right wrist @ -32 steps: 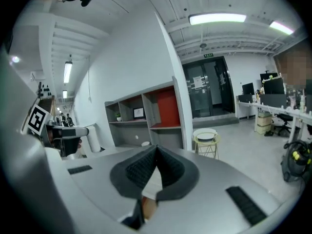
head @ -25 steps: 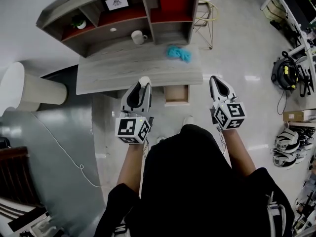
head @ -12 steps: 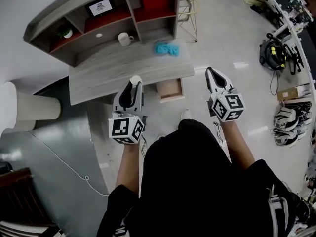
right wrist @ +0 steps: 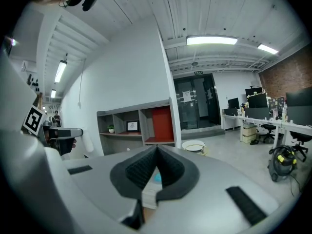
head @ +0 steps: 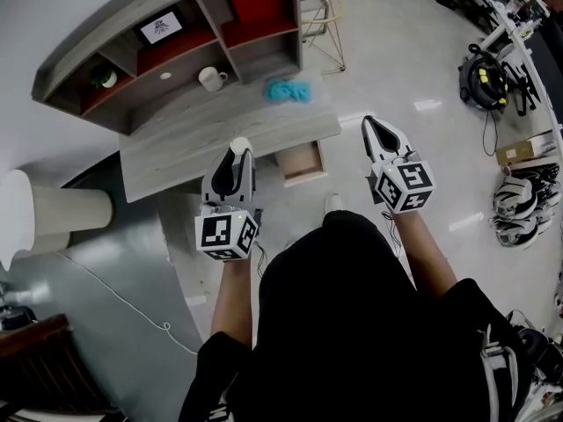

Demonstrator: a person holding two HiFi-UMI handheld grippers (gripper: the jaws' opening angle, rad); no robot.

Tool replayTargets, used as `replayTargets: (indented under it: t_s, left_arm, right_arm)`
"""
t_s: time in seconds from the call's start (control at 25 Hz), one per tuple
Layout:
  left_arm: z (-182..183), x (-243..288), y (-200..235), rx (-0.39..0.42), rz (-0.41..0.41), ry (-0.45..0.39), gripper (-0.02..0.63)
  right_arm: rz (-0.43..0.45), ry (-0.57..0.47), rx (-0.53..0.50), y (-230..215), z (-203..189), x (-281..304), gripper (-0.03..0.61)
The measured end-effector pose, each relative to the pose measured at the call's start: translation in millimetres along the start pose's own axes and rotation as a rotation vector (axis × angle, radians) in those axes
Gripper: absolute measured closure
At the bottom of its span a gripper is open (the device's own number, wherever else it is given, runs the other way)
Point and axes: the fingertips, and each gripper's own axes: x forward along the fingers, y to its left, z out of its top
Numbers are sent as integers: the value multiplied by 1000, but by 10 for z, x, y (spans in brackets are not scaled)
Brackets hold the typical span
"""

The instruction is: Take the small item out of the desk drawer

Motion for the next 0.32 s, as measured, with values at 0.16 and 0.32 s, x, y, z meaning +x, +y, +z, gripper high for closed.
replayTargets:
  t_s: [0.16,0.32]
  left_arm:
    - [-19,158,-90,21,-7,15,506]
    - [-54,326,-149,-11,-8,21,506]
  right_arm:
    - [2,2,9,-134,-28,80,578]
    - [0,16,23,-299,-101,170,578]
